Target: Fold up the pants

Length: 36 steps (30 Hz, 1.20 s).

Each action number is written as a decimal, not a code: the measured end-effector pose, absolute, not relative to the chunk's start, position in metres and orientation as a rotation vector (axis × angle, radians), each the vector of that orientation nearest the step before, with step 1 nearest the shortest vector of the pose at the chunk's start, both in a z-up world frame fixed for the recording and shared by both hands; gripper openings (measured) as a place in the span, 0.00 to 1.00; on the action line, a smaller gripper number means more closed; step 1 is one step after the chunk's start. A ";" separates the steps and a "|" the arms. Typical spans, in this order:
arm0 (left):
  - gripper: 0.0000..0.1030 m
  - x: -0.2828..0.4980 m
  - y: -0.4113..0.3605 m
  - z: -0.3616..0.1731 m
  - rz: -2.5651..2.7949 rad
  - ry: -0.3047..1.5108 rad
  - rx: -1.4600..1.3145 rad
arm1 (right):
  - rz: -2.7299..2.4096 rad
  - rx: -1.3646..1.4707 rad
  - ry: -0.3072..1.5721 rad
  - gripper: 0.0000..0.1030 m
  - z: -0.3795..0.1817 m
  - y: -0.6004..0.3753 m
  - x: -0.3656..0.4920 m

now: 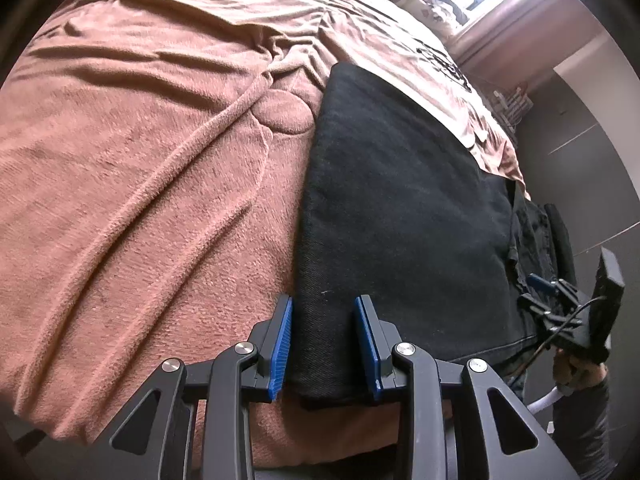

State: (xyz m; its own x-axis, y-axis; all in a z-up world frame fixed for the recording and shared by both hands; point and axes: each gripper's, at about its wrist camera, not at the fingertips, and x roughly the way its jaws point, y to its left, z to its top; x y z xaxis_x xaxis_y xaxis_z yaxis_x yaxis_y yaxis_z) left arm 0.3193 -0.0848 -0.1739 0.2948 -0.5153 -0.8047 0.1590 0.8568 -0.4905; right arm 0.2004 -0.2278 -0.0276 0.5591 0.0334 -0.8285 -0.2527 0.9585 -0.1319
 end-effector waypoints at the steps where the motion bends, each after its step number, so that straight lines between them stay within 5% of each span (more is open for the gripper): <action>1: 0.31 0.320 -0.085 -0.174 -0.464 1.193 -0.350 | 0.163 -0.271 0.972 0.53 -0.031 -0.226 0.203; 4: 0.31 0.319 -0.085 -0.173 -0.469 1.187 -0.352 | 0.153 -0.298 0.973 0.53 -0.034 -0.222 0.208; 9: 0.31 0.319 -0.086 -0.172 -0.469 1.186 -0.353 | 0.122 -0.346 0.964 0.14 -0.036 -0.214 0.218; 15: 0.31 0.319 -0.085 -0.172 -0.466 1.185 -0.359 | 0.104 -0.352 0.925 0.01 -0.027 -0.213 0.215; 36: 0.31 0.318 -0.081 -0.172 -0.463 1.181 -0.383 | -0.089 0.143 0.719 0.00 0.038 -0.357 0.165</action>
